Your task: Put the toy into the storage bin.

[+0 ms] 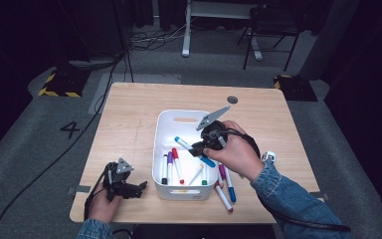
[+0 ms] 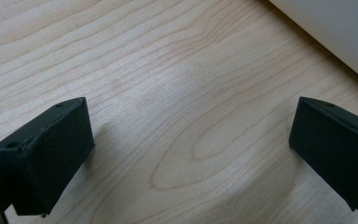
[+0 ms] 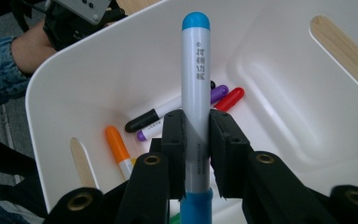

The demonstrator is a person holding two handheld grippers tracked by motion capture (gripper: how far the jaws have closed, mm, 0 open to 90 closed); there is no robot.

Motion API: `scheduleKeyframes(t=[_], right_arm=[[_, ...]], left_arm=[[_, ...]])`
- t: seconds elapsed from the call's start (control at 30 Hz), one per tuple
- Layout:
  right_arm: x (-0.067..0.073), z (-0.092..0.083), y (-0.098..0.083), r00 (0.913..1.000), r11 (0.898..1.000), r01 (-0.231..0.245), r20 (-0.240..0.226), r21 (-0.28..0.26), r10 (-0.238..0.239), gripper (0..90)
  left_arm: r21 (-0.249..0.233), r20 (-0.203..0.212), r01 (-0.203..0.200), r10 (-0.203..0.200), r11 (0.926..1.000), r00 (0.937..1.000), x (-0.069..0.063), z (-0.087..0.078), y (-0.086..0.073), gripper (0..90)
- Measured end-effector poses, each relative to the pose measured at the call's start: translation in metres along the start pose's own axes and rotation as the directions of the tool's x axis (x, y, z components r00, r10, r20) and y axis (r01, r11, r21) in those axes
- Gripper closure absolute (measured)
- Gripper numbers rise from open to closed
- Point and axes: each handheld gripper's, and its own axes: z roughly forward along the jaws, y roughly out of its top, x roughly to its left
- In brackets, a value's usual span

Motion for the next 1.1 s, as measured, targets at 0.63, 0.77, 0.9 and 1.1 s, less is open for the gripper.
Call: scheduleKeyframes(t=[0.63,0.77,0.9,1.1], right_arm=[[0.005,0.03,-0.012,0.9969,0.992,0.076,0.015,0.097,-0.078,77.1],[0.008,0.036,-0.013,0.9956,0.989,0.09,0.016,0.121,-0.092,77.1],[0.01,0.042,-0.014,0.9936,0.984,0.11,0.013,0.138,-0.112,77.0],[0.008,0.047,-0.017,0.9952,0.99,0.097,-0.008,0.097,-0.097,51.4]], left_arm=[[-0.001,0.0,0.0,0.0,1.0,1.0,0.0,0.0,0.0,0.0],[0.0,0.0,0.0,0.0,1.0,1.0,0.0,0.0,0.0,0.0],[-0.001,0.0,0.0,0.0,1.0,1.0,0.0,0.0,0.0,0.0],[-0.001,-0.001,0.001,-0.001,1.0,1.0,0.0,0.0,0.0,0.0]])
